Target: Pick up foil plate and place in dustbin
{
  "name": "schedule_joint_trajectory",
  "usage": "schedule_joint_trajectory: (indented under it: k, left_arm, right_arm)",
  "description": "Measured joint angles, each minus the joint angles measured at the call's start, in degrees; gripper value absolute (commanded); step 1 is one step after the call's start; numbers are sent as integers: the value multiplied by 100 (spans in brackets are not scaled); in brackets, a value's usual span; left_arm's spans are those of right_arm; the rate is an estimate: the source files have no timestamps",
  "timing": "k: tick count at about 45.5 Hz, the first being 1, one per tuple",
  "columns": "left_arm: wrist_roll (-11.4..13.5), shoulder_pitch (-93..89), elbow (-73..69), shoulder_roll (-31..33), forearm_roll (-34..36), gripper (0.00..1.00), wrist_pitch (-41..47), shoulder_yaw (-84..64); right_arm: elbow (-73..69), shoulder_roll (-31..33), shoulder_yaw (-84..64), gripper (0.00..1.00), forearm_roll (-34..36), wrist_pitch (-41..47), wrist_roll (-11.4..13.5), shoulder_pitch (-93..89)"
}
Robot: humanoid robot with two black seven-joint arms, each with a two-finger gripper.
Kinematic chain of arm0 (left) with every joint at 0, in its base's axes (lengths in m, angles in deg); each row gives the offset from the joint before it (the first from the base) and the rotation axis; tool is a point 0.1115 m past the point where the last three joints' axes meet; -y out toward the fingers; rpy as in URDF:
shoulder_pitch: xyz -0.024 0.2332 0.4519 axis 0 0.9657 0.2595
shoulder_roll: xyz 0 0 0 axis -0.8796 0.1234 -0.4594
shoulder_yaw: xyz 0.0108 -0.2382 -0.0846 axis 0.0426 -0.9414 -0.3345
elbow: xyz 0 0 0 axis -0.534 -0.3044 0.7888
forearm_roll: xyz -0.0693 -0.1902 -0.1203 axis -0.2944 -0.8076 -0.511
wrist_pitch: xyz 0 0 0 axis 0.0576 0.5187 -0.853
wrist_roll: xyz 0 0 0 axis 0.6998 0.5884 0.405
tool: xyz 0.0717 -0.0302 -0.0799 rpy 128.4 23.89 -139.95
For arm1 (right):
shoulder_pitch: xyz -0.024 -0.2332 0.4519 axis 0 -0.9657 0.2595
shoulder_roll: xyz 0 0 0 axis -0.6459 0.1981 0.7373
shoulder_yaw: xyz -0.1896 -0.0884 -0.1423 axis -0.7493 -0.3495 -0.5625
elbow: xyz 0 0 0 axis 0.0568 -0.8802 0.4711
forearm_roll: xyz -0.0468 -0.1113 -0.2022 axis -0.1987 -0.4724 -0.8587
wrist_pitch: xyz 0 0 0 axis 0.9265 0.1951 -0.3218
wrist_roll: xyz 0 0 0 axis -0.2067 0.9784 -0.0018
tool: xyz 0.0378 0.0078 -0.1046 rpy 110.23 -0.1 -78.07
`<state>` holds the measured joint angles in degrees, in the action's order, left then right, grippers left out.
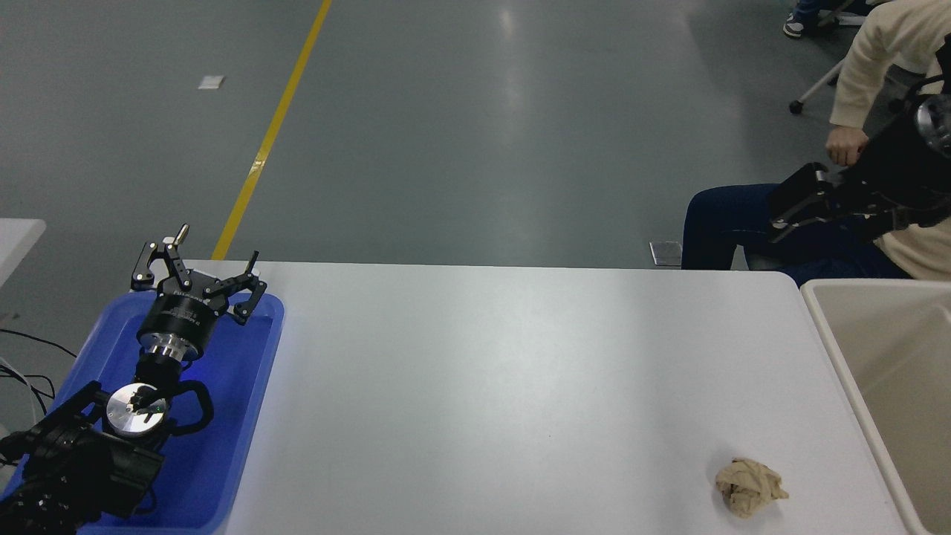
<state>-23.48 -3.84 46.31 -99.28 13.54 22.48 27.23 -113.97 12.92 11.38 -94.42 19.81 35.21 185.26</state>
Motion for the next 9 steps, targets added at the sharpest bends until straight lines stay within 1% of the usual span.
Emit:
schedule_joint_trajectory:
  k: [9]
  left_arm:
    - [0, 0, 0, 0, 1, 100, 0, 0]
  right_arm:
    - [-57, -375, 67, 100, 235, 24, -1, 135]
